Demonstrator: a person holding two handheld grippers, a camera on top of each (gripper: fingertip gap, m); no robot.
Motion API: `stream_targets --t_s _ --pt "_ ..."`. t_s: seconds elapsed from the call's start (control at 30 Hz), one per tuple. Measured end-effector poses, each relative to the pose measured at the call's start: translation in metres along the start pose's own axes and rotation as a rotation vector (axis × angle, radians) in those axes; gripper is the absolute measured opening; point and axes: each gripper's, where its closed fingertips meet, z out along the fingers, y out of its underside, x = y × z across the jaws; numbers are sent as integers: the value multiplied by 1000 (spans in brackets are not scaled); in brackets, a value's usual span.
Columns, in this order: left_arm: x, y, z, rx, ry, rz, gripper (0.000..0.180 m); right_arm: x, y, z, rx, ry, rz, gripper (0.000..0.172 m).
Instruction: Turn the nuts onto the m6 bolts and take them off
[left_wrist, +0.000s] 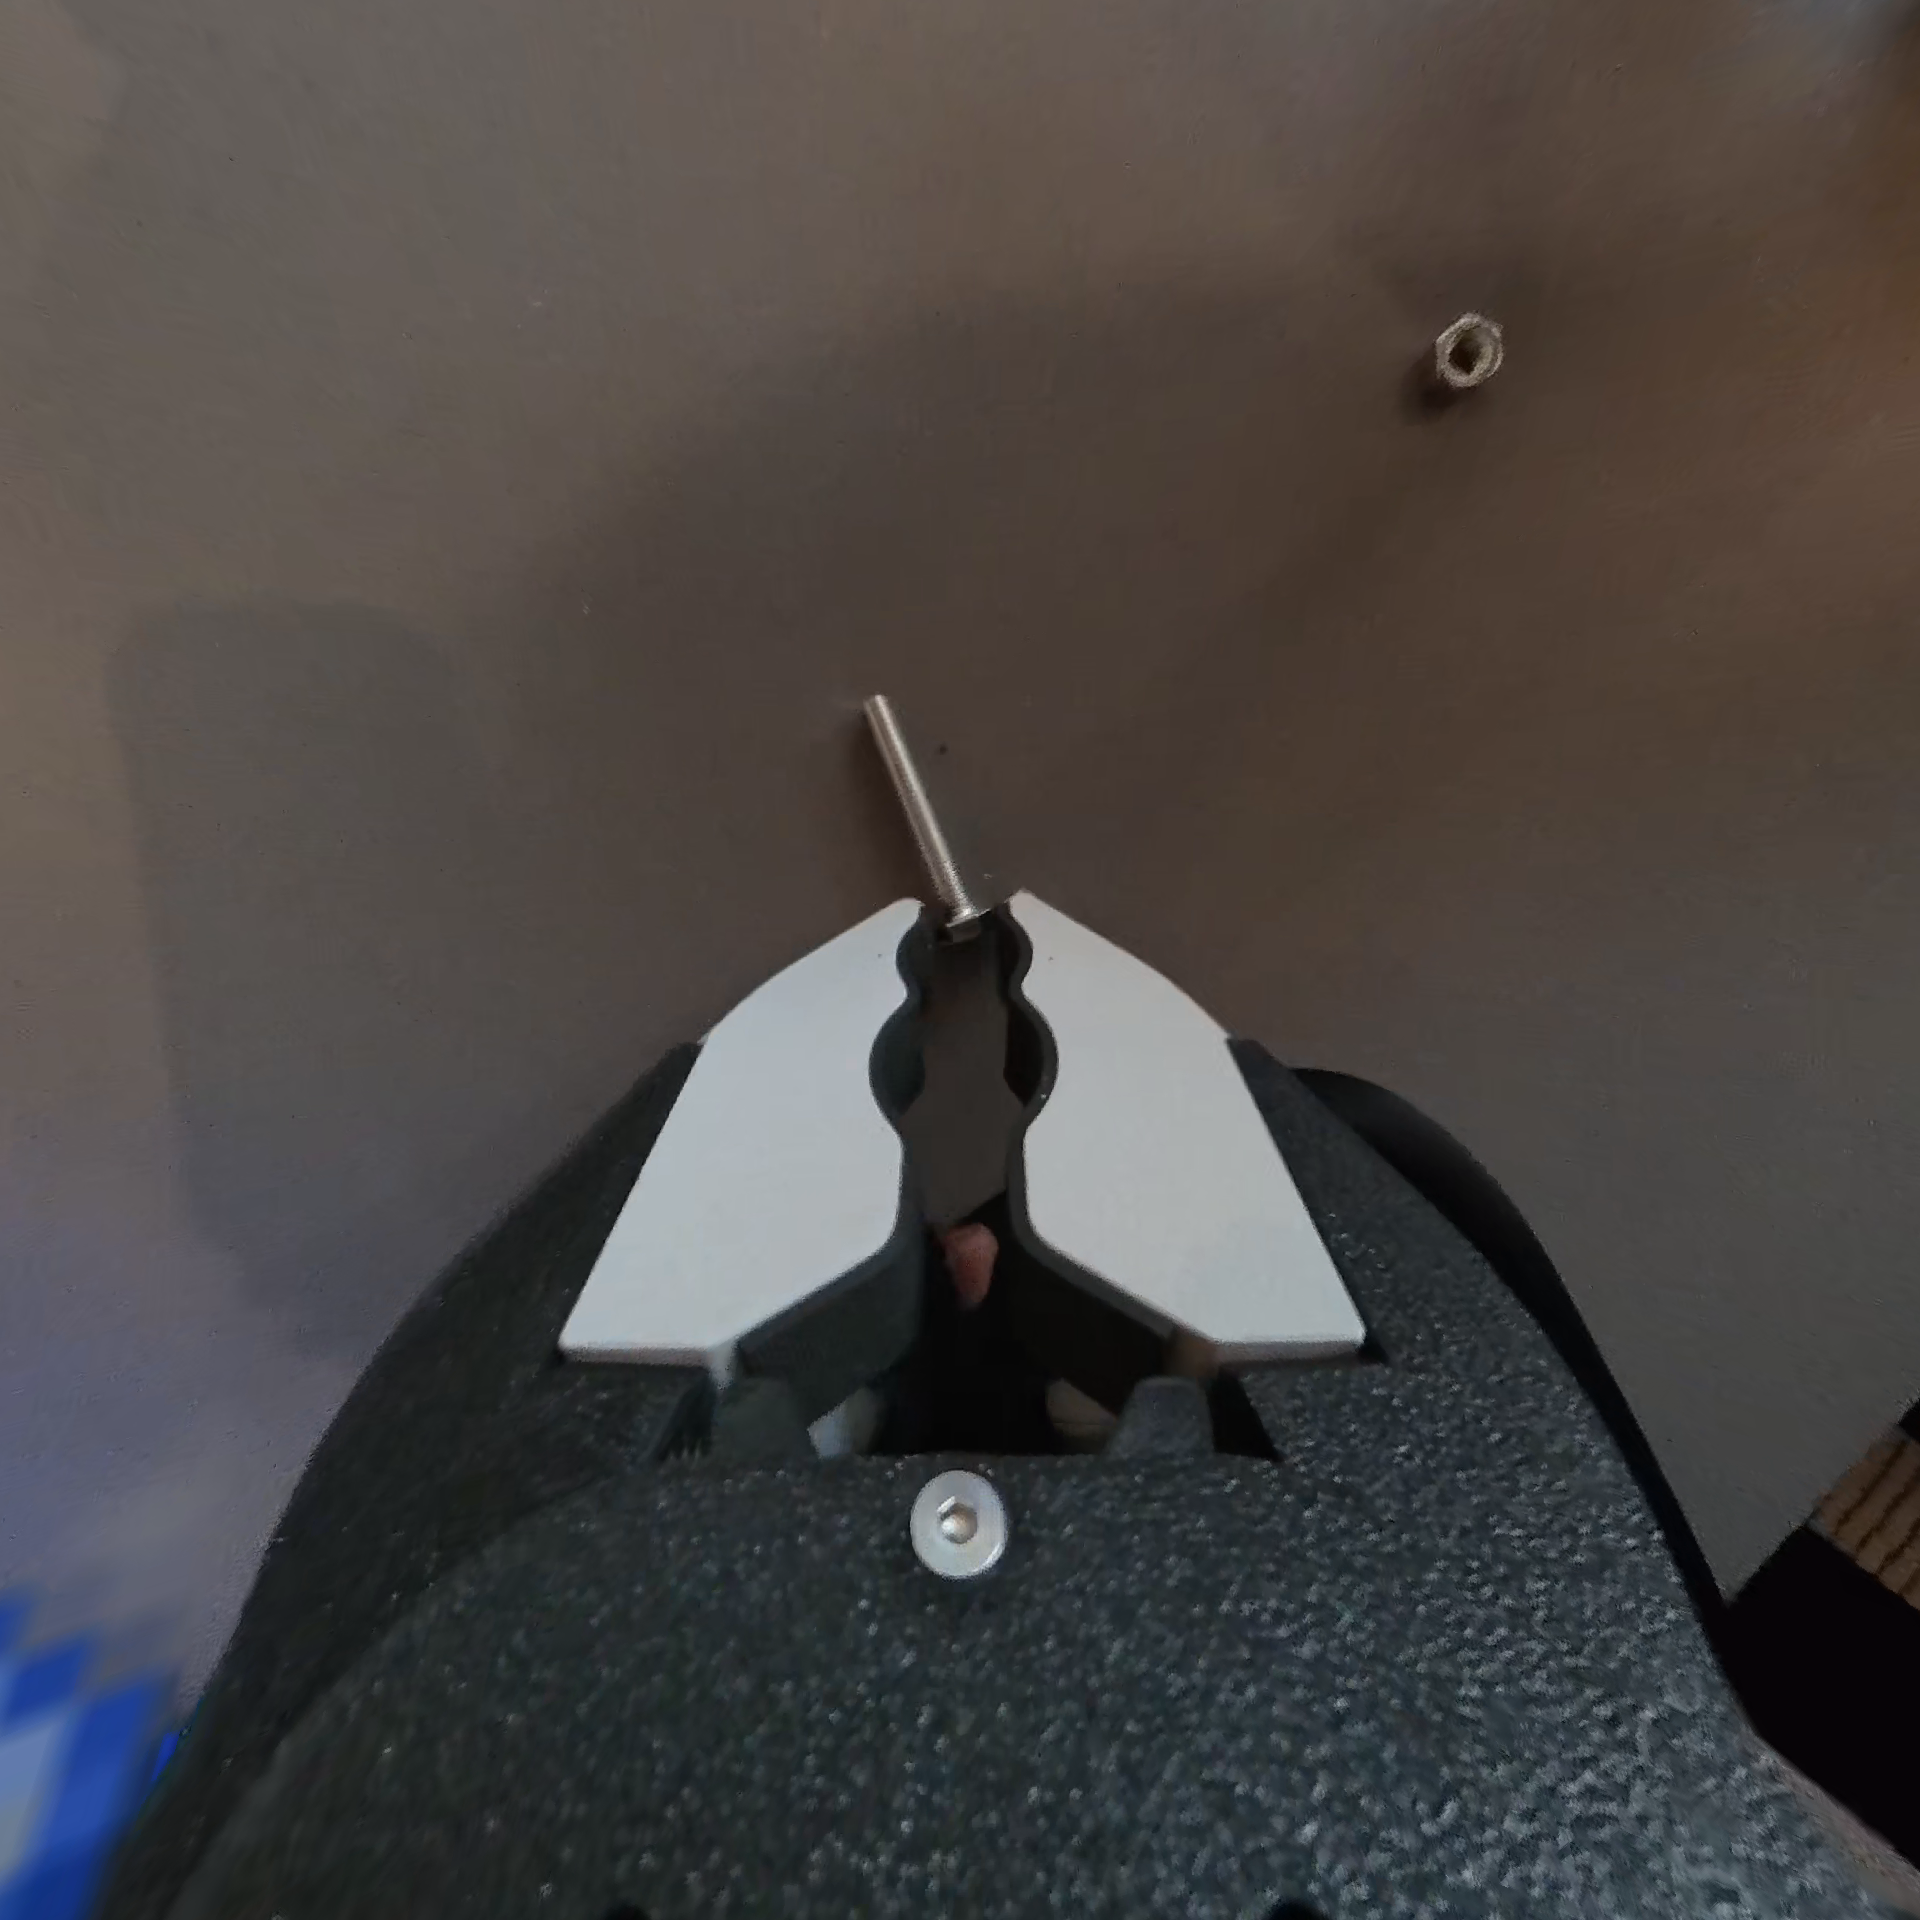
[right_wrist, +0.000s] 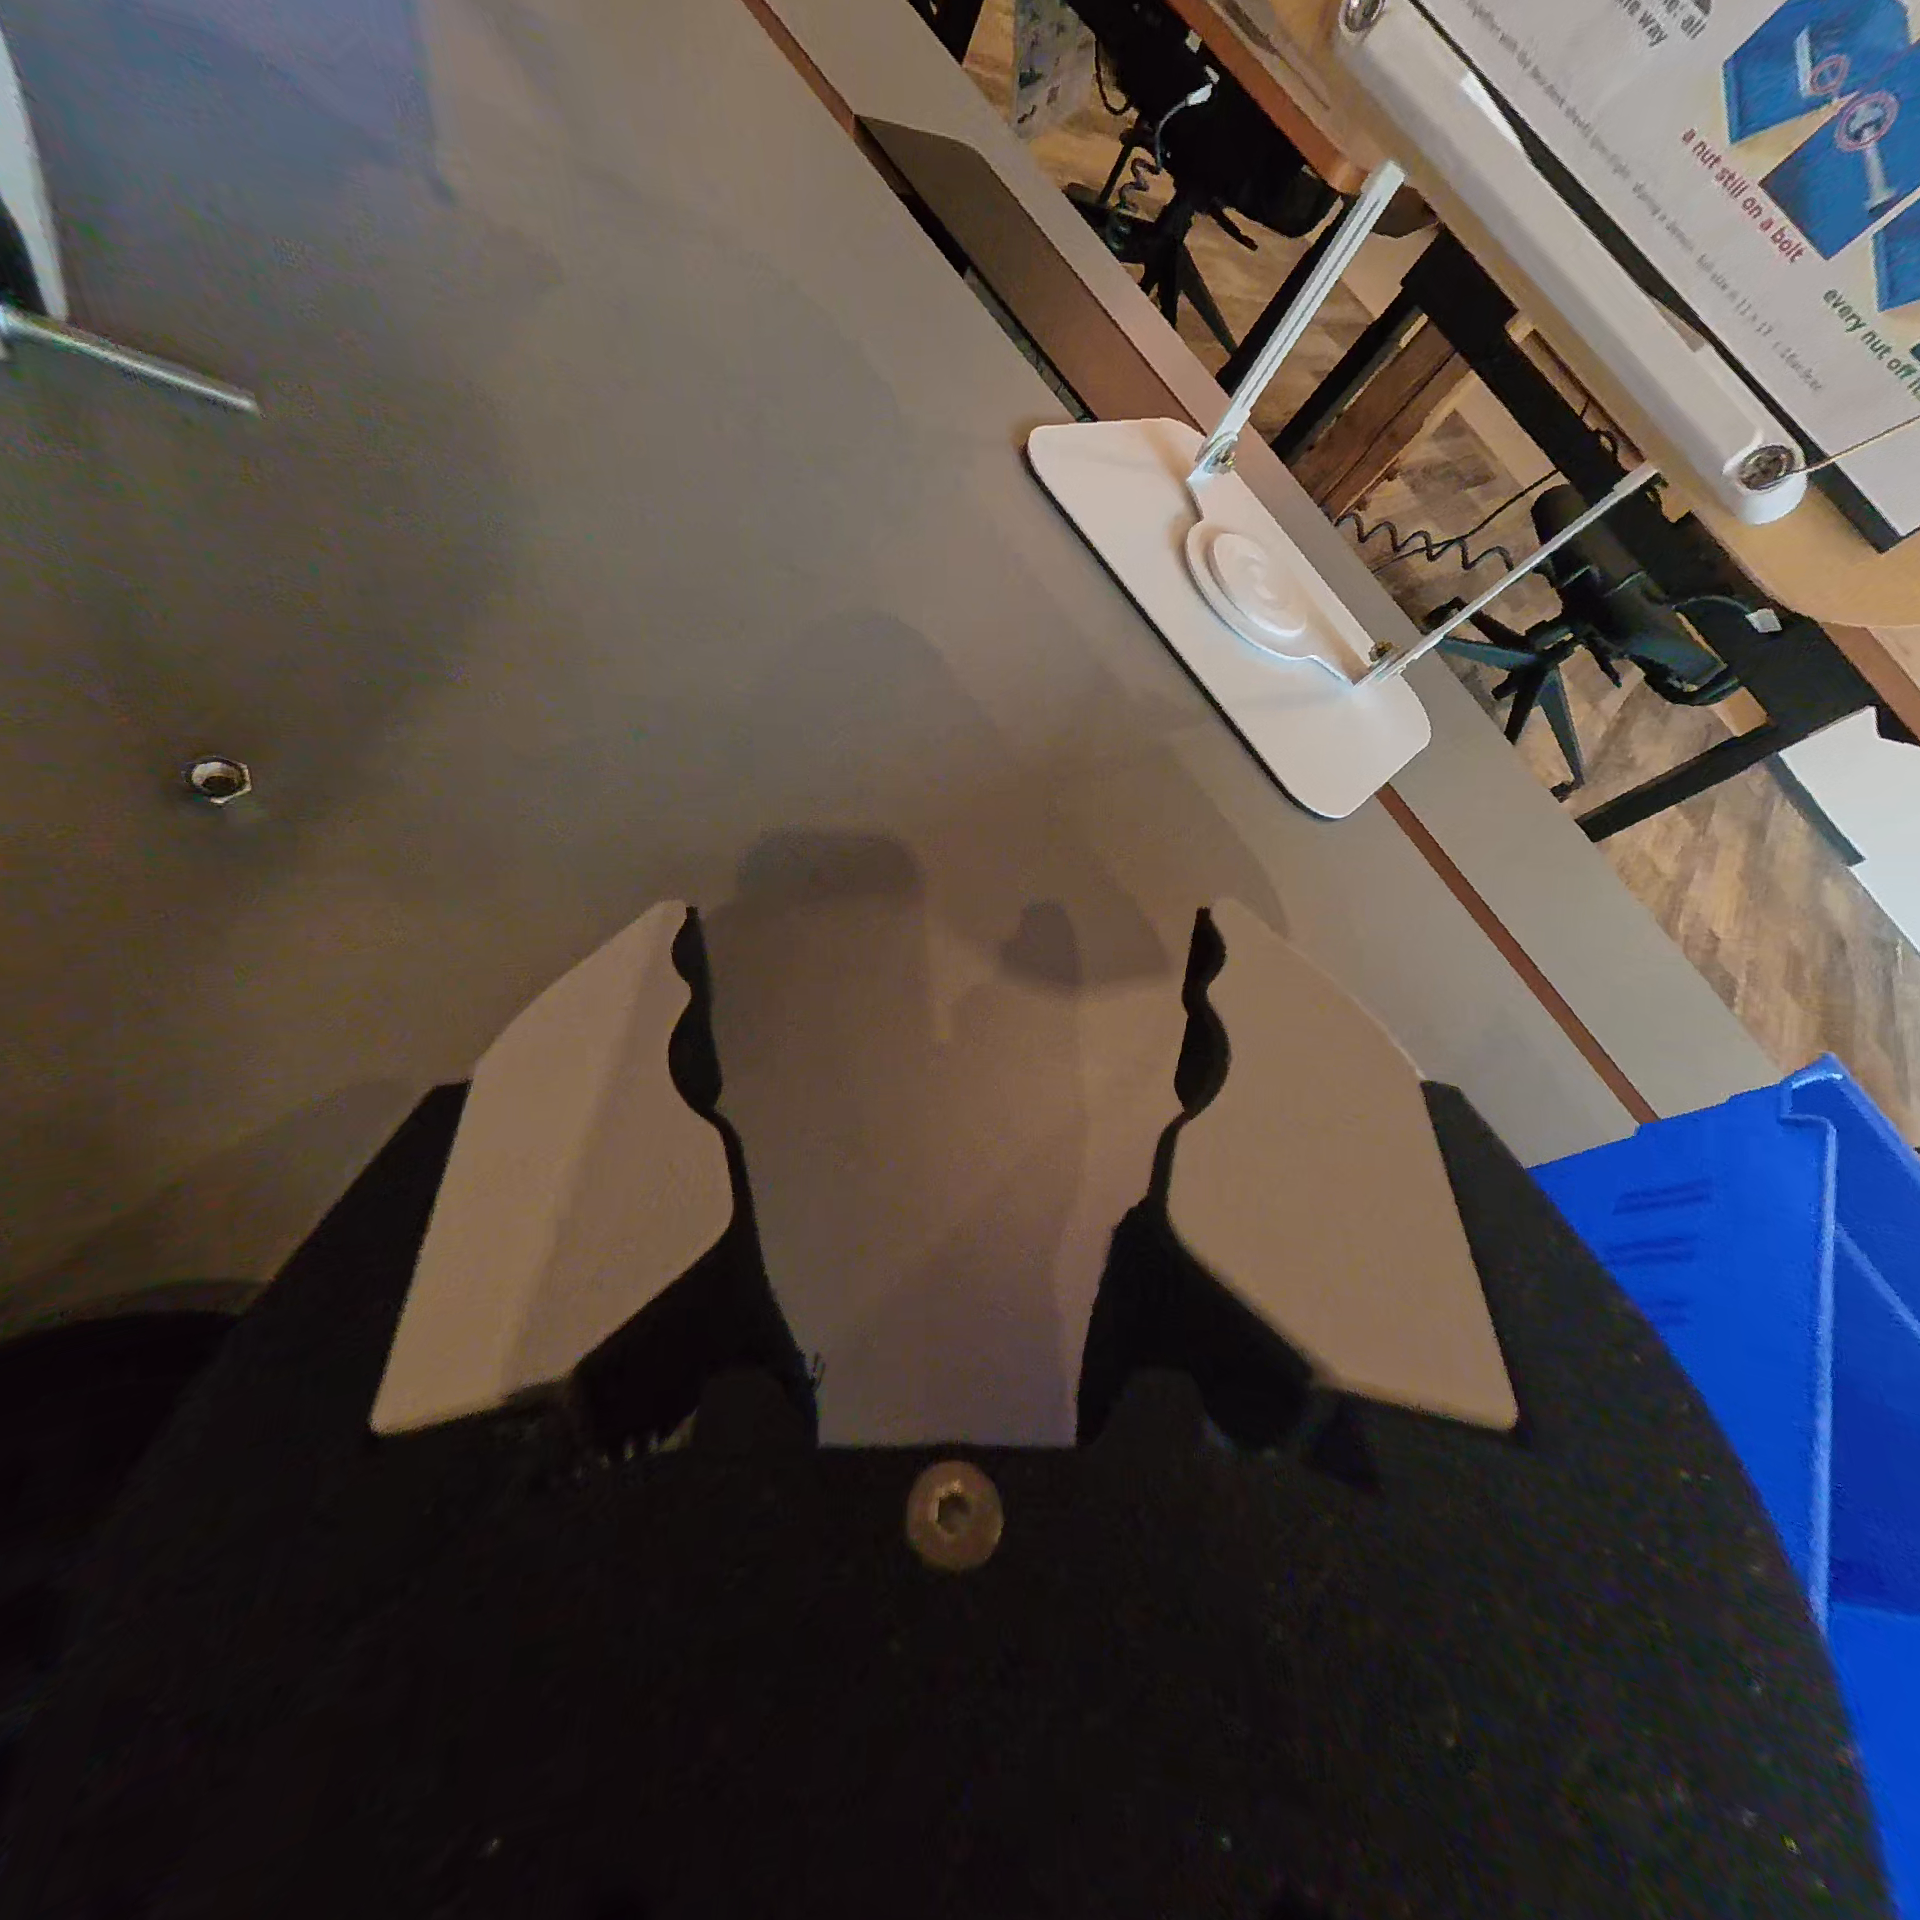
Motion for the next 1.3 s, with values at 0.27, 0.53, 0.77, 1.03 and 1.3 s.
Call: stream_targets --t_s 0.27,0.53,0.77,1.03,1.3 --pt "12 -58 -20 446 41 20 10 -22 -11 1 57 -120 42 81" --pt "42 -135 -72 1017 124 121 10 -61 -70 -15 296 -528 346 59" --pt "58 -157 -91 1234 187 161 9 -46 -122 -31 527 -832 779 48" --pt "65 -154 -88 1247 209 183 10 -48 -128 -22 575 -959 881 16" --pt "67 -150 -74 1178 236 189 23 -57 -128 -28 563 -779 515 5"
